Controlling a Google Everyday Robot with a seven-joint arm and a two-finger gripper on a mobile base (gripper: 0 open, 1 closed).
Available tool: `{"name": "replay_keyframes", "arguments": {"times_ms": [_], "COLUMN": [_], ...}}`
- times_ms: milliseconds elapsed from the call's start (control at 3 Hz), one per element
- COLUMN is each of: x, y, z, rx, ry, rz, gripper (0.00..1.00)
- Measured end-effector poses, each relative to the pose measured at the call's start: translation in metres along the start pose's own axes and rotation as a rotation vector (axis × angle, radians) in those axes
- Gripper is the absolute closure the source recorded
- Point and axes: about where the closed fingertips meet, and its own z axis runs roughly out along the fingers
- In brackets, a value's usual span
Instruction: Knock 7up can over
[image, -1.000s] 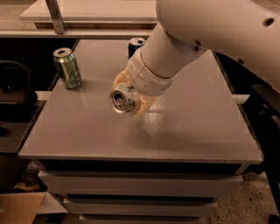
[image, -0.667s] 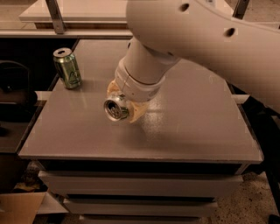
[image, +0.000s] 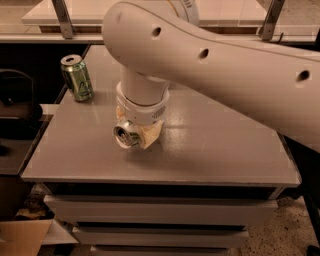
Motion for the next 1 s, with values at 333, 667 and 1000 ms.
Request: {"name": "replay_keyframes", "arguments": {"times_ms": [333, 667, 1000], "x": [-0.0016, -0.0022, -0.0023], "y": [0.0017, 0.0032, 0.0038], "z": [0.0092, 0.0146, 0.0186], "rx": [-0.047, -0.078, -0.100], "ry": [0.013, 0.016, 0.008], "rz": [-0.002, -0.006, -0.005], "gripper": [0.82, 0.59, 0.35]}}
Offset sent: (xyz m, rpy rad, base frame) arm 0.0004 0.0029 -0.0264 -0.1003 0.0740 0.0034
